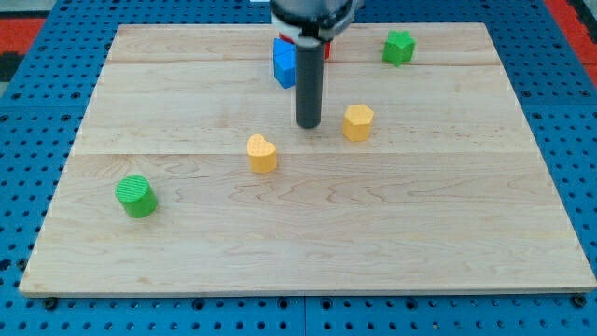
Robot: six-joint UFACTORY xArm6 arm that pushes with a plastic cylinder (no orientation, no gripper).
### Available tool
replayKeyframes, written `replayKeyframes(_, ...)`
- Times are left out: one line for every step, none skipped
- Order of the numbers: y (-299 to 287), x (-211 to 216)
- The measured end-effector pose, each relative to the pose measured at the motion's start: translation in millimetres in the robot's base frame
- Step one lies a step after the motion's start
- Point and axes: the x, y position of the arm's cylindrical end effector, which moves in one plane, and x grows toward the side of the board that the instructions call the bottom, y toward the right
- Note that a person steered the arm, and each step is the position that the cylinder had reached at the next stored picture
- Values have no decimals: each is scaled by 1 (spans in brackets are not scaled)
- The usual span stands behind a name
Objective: Move the yellow hexagon into the green star
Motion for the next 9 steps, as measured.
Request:
replayKeyframes(45,1)
replayKeyframes(124,-6)
replayKeyframes(116,-69)
replayKeyframes(136,-71)
replayKeyframes(155,-81)
replayKeyframes(151,-45)
replayKeyframes(137,-69)
replayKeyframes(128,-124)
replayKeyframes(141,-89)
